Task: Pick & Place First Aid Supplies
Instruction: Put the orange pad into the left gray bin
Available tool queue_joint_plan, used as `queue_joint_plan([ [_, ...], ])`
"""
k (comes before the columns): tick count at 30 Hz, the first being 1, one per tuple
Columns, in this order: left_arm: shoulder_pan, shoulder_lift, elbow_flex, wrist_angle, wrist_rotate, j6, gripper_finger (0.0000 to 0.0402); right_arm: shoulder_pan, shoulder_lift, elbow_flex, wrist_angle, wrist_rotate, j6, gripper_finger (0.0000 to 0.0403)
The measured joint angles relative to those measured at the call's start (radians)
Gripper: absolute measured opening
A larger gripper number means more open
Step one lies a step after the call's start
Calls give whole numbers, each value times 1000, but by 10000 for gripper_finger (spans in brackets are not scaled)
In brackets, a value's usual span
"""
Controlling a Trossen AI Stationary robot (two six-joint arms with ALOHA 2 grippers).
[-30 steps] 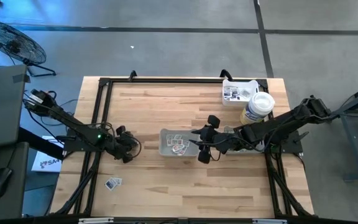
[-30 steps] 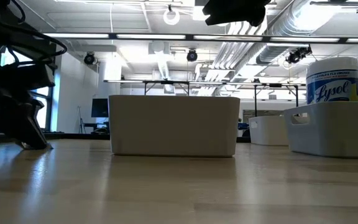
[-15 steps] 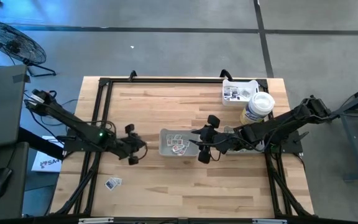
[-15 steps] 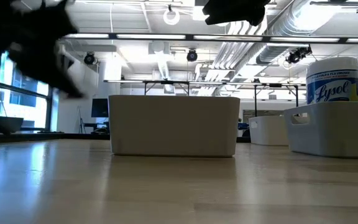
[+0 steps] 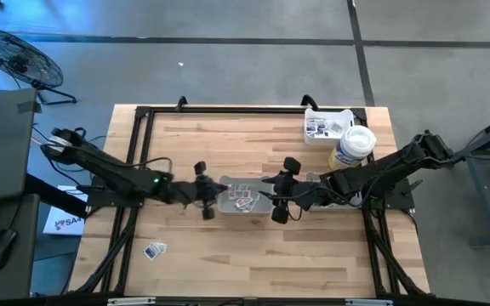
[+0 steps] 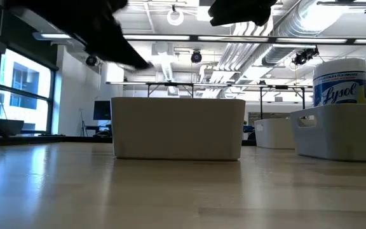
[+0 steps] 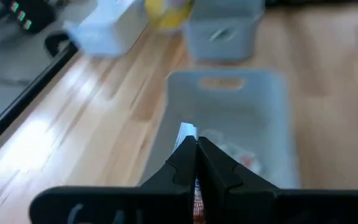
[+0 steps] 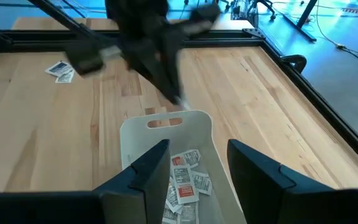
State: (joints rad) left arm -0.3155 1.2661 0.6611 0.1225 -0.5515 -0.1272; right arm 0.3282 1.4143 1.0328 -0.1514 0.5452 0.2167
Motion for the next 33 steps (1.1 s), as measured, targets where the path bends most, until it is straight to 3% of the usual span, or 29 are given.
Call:
queue_joint_plan([
  [6, 107, 178, 86, 0, 146, -8, 5, 13, 0, 0, -46, -1, 6, 154],
  [13, 148, 335, 180, -2, 287, 15, 5, 13, 0, 0, -72, -2, 17, 154],
  [26, 153, 384, 198, -22, 303, -1, 8, 13, 0, 0, -100, -46, 75, 154],
  [33, 152, 384, 198, -20, 268, -8, 49, 13, 0, 0, -99, -41, 75, 154],
])
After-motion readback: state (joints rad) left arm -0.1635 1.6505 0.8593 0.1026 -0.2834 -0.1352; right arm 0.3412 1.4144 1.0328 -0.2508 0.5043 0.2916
